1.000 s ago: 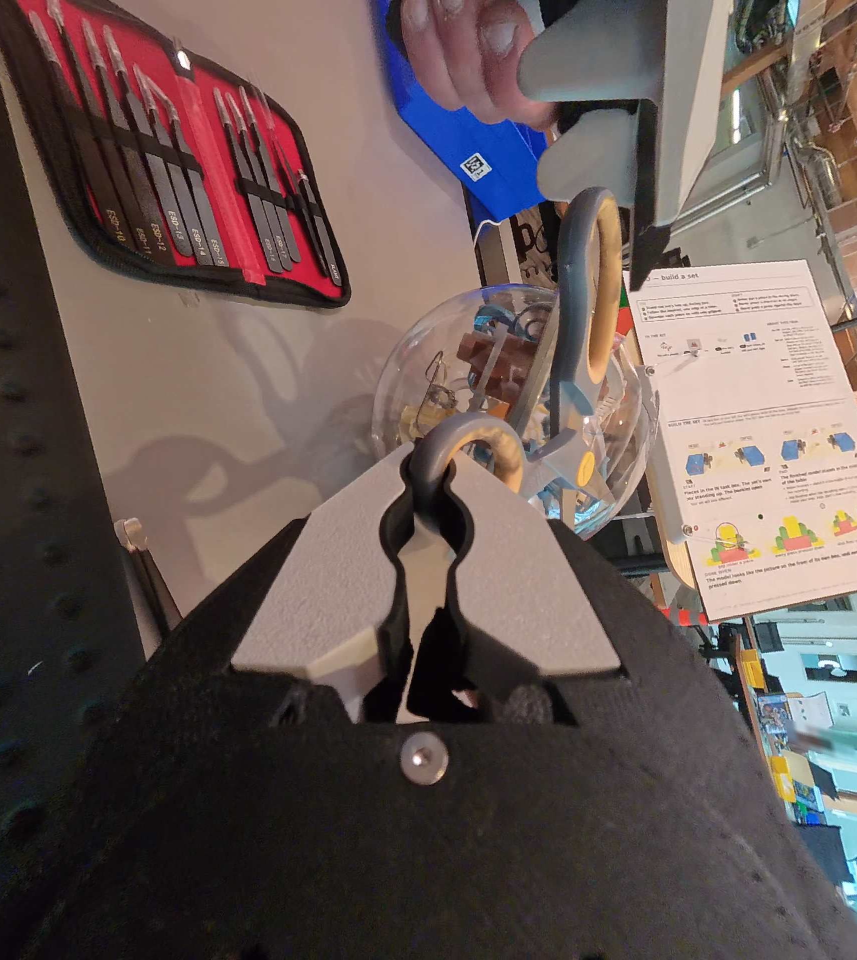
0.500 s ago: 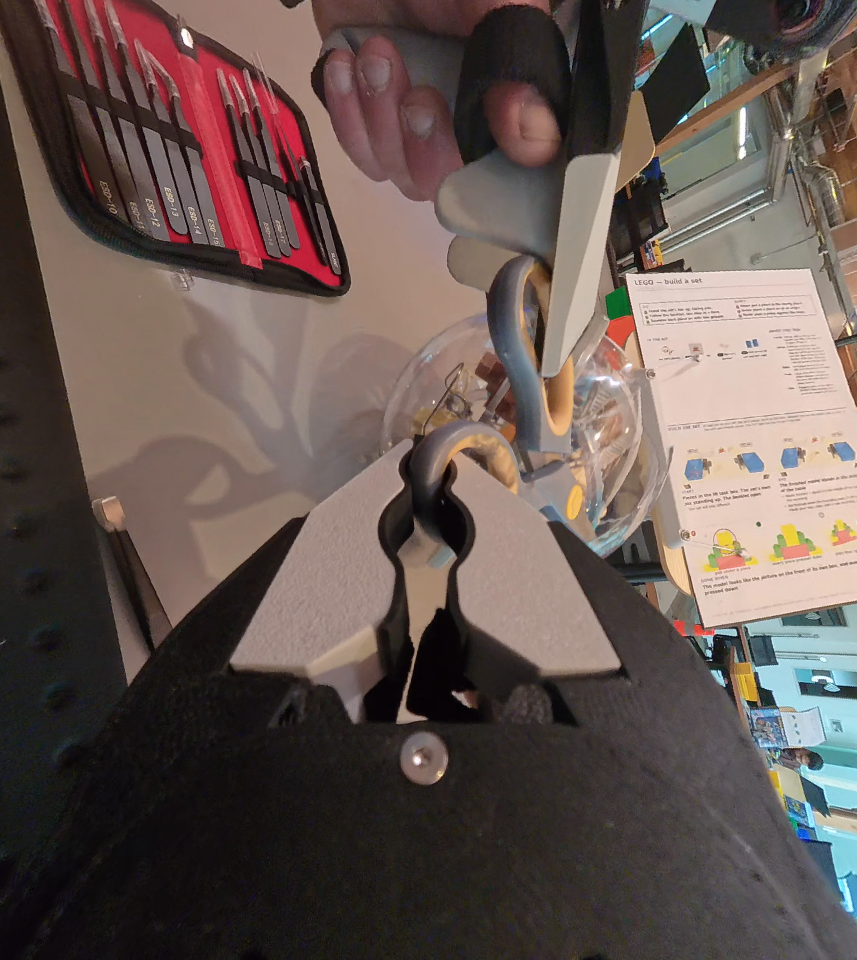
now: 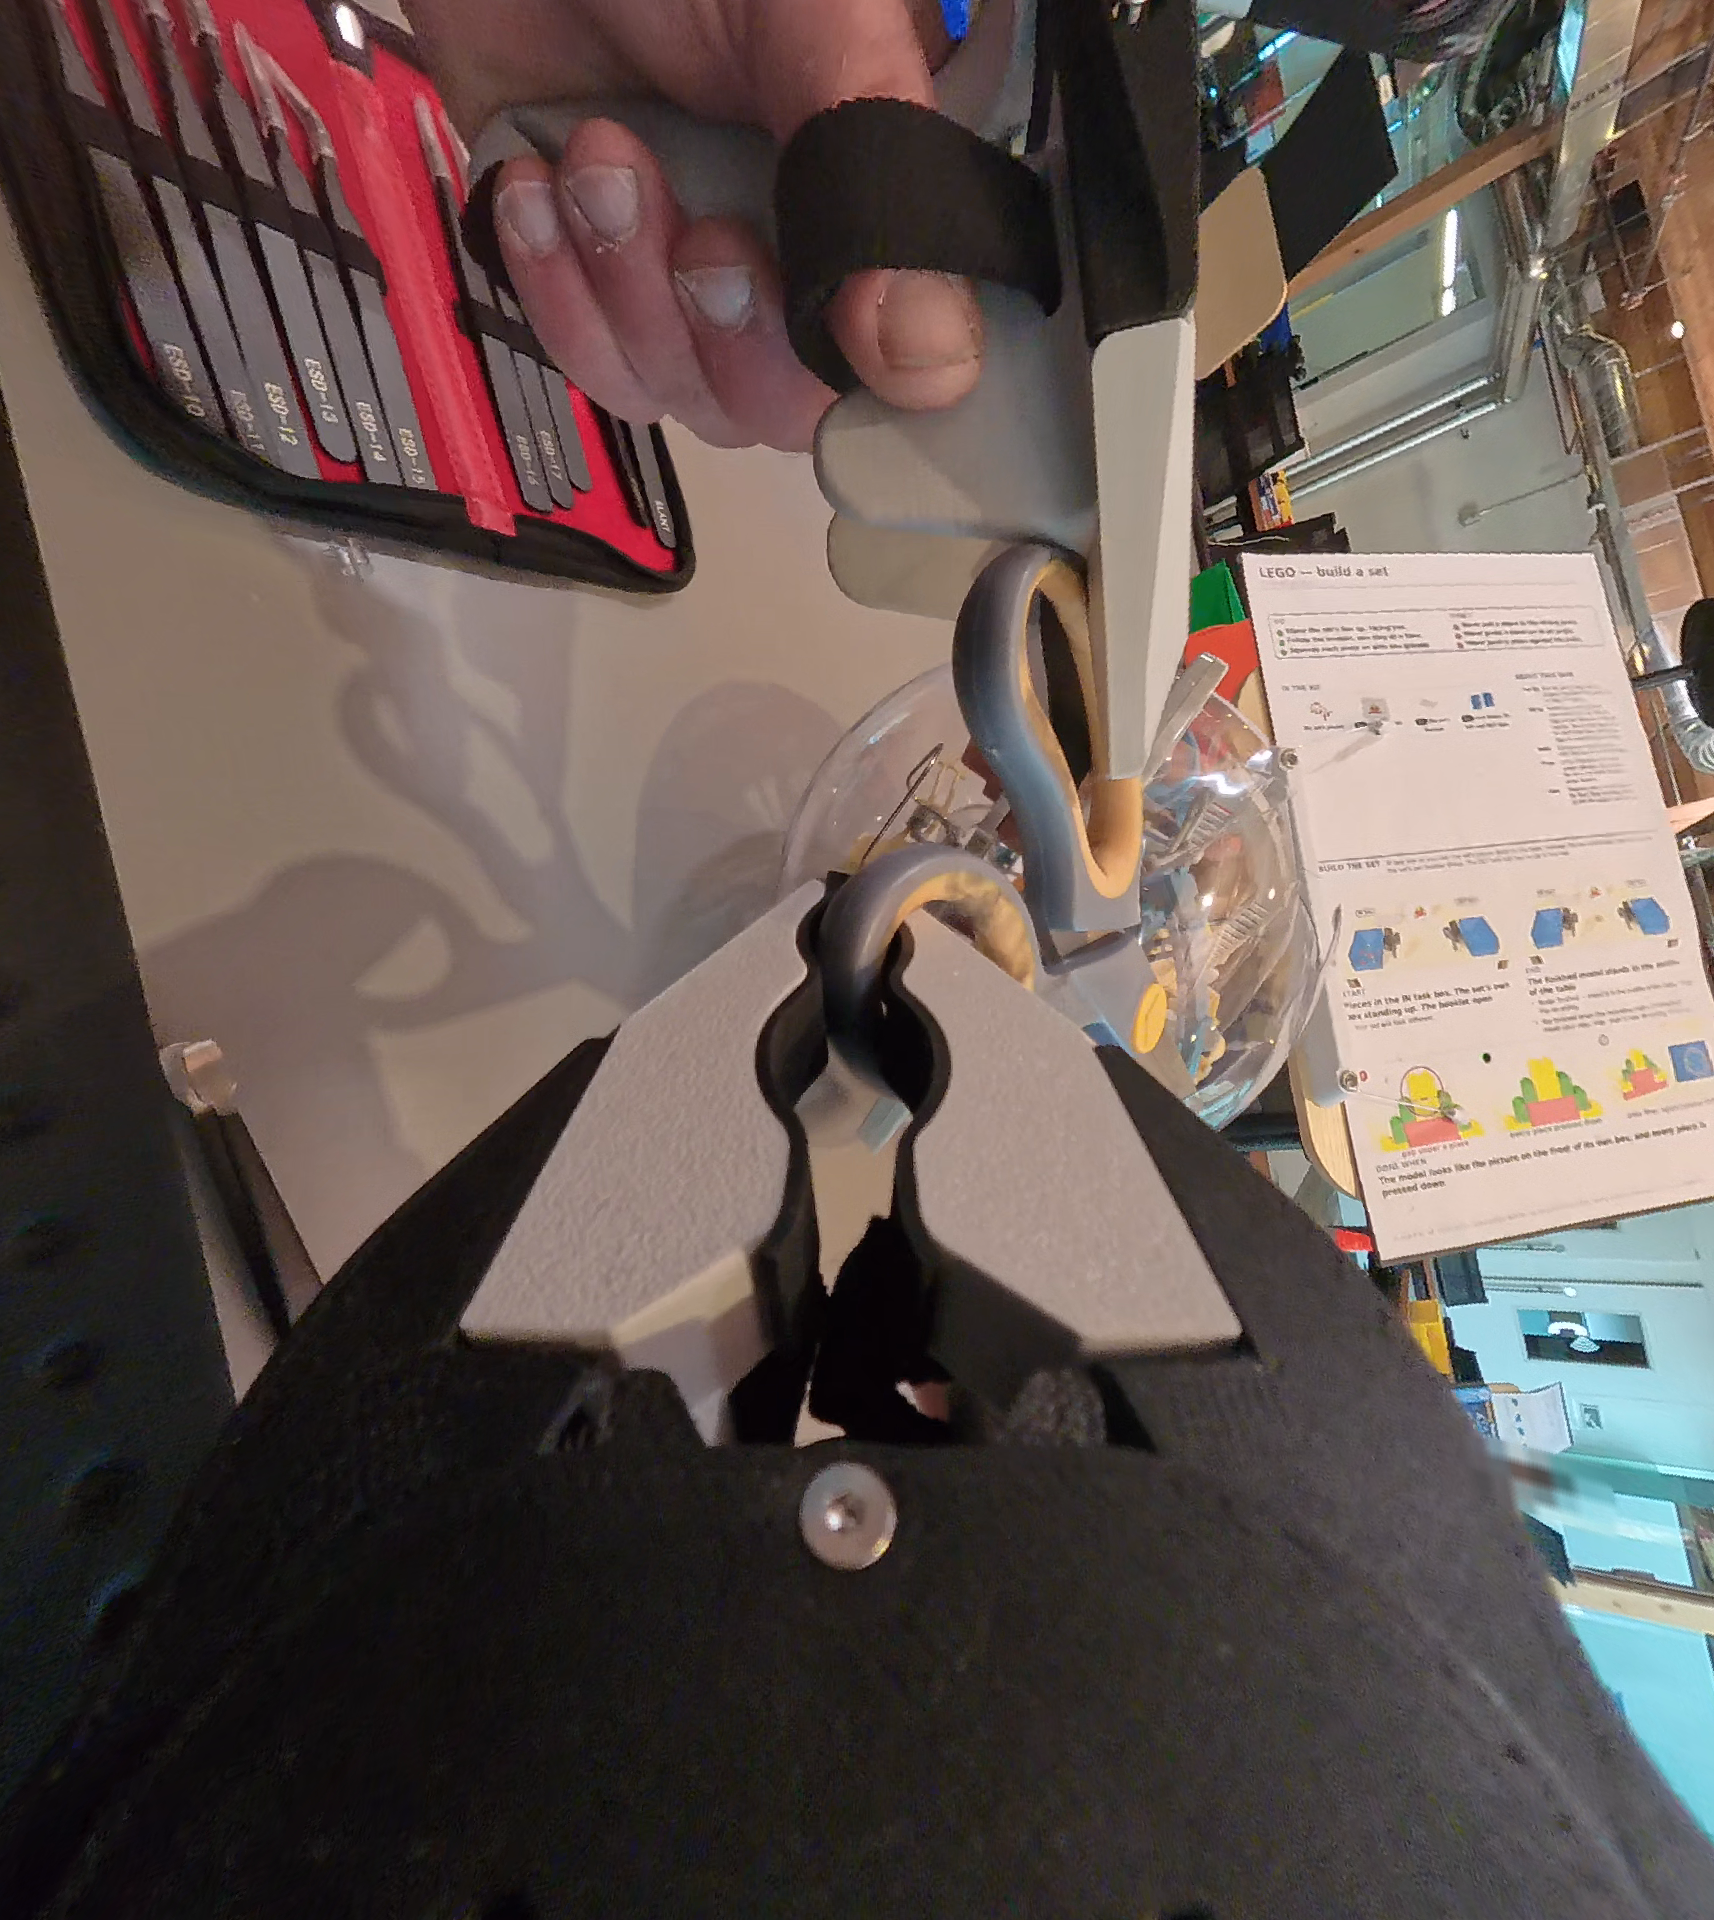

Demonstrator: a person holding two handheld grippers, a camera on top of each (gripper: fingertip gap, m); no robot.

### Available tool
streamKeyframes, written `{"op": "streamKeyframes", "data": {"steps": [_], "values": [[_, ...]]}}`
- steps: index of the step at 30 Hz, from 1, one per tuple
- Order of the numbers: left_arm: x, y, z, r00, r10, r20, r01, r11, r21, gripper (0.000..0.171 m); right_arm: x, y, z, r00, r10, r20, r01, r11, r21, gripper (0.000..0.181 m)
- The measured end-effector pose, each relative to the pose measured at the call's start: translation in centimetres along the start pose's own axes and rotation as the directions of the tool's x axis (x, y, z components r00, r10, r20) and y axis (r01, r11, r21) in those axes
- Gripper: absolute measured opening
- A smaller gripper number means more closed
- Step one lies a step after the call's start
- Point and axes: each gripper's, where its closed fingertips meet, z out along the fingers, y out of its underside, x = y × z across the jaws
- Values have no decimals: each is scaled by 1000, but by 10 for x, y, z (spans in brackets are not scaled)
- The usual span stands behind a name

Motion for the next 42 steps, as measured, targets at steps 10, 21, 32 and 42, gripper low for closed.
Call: {"op": "streamKeyframes", "data": {"steps": [10,21,32,42], "values": [[3,-4,-7,998,3,57,-9,994,105,21,-1,-8,2,1000,-22,-16,22,1000,-19,0],[13,-7,-17,970,217,105,-220,975,17,73,6,-18,-2,1000,13,-9,-13,1000,19,0],[43,14,-30,432,900,54,-840,424,-338,54,-1,-42,-35,992,9,130,-32,984,176,0],[56,-11,-17,380,923,65,-870,380,-315,12,17,-47,-57,982,35,187,-80,967,241,0]]}}
